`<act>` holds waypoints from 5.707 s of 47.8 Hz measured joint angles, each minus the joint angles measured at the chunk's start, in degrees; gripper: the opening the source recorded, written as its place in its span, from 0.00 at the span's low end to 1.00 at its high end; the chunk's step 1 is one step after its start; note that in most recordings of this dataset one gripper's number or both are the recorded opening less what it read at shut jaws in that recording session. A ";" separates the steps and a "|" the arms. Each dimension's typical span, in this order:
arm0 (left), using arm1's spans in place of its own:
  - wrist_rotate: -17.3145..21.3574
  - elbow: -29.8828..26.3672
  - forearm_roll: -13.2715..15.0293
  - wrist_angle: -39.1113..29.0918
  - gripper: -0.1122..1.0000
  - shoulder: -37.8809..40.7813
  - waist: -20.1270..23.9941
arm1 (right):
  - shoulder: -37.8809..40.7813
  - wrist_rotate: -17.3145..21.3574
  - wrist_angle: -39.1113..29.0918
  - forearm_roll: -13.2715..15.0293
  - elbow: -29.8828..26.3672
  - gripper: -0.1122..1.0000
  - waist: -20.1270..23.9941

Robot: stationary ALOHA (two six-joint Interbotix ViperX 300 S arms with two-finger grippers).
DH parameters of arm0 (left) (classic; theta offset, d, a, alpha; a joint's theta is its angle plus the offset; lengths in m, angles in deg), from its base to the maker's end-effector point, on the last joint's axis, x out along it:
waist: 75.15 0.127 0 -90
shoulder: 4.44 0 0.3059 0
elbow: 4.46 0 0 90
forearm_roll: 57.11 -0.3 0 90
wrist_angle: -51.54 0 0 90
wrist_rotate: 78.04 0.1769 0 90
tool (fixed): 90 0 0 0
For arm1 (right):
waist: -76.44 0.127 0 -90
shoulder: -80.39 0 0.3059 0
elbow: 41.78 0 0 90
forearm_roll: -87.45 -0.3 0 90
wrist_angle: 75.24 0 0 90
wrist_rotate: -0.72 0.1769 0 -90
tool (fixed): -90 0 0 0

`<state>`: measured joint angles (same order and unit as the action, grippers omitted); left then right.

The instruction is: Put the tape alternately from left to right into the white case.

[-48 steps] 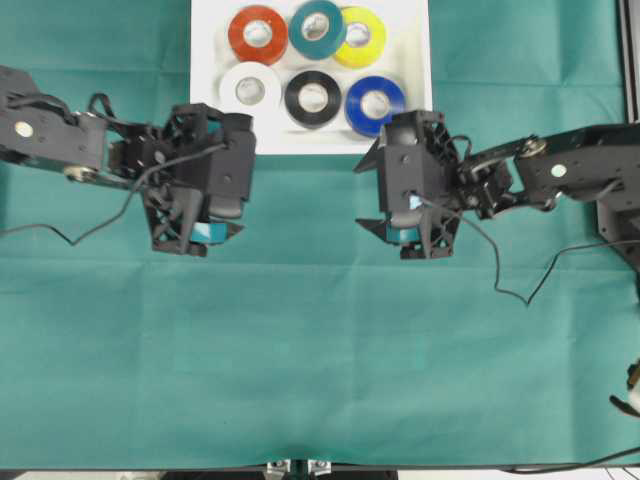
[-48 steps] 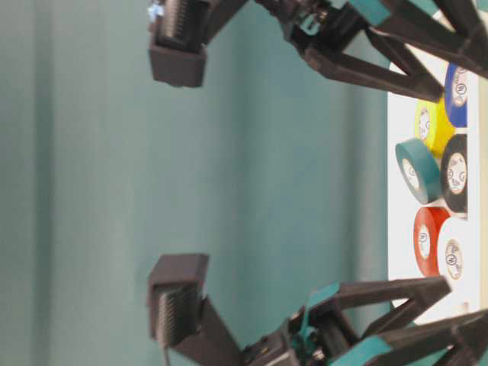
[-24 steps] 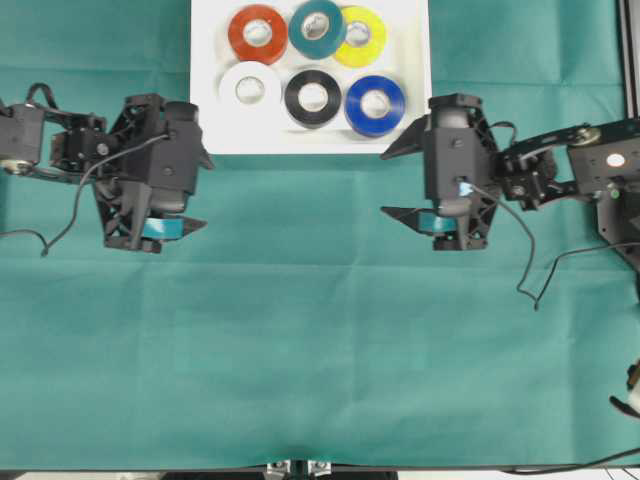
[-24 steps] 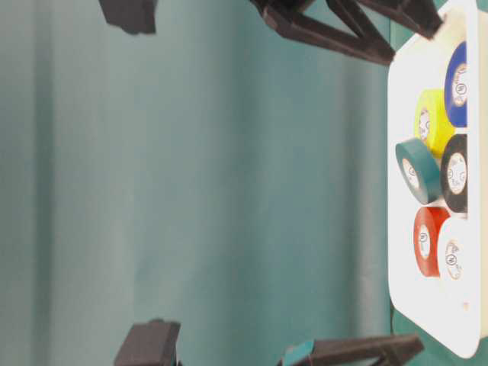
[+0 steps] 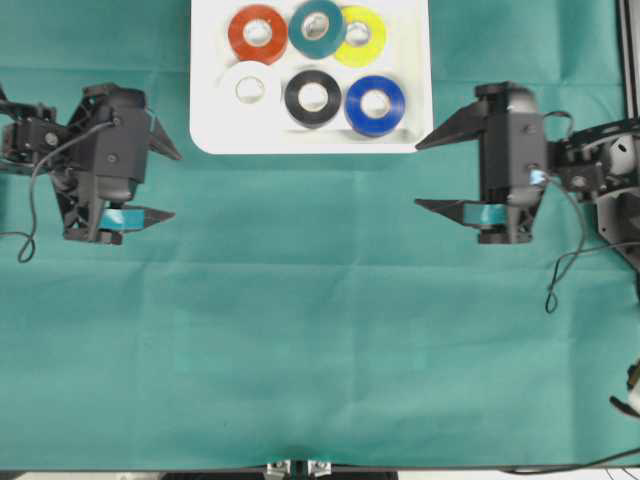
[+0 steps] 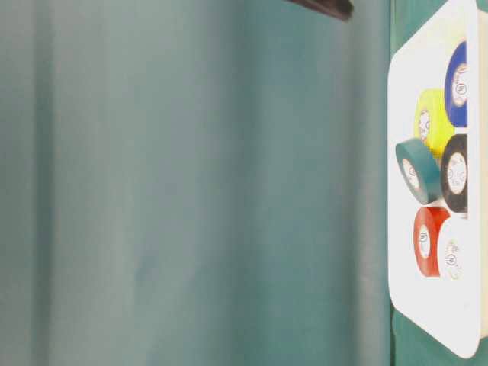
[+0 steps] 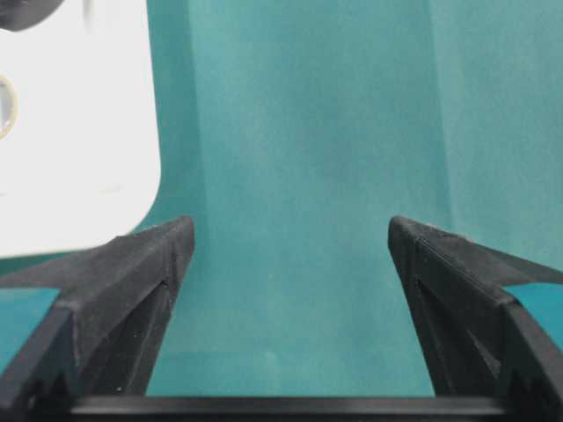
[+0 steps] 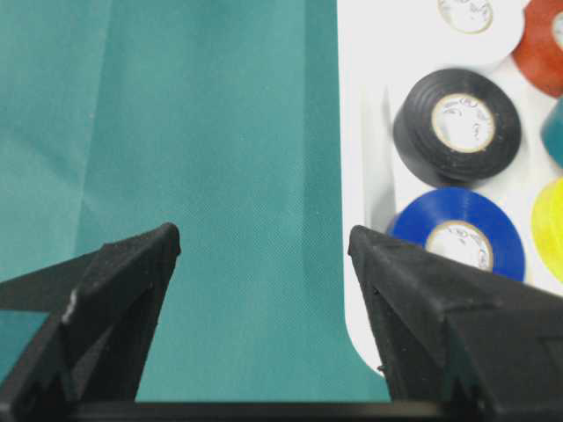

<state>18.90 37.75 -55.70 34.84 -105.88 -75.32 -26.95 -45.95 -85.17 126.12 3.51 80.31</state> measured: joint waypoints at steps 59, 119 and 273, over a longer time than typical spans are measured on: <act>0.00 14.06 0.00 6.42 0.77 -23.03 1.23 | -31.64 0.00 -1.67 0.00 16.26 0.85 -1.14; 0.00 22.76 0.00 8.61 0.77 -36.04 1.32 | -35.60 0.09 -2.90 0.00 19.86 0.85 -1.14; -0.18 29.27 0.00 11.34 0.77 -47.20 1.32 | -35.95 0.09 -1.05 0.00 23.38 0.85 -1.14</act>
<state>18.73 67.01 -55.70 46.18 -153.08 -74.00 -62.90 -45.86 -86.23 126.12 26.89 79.17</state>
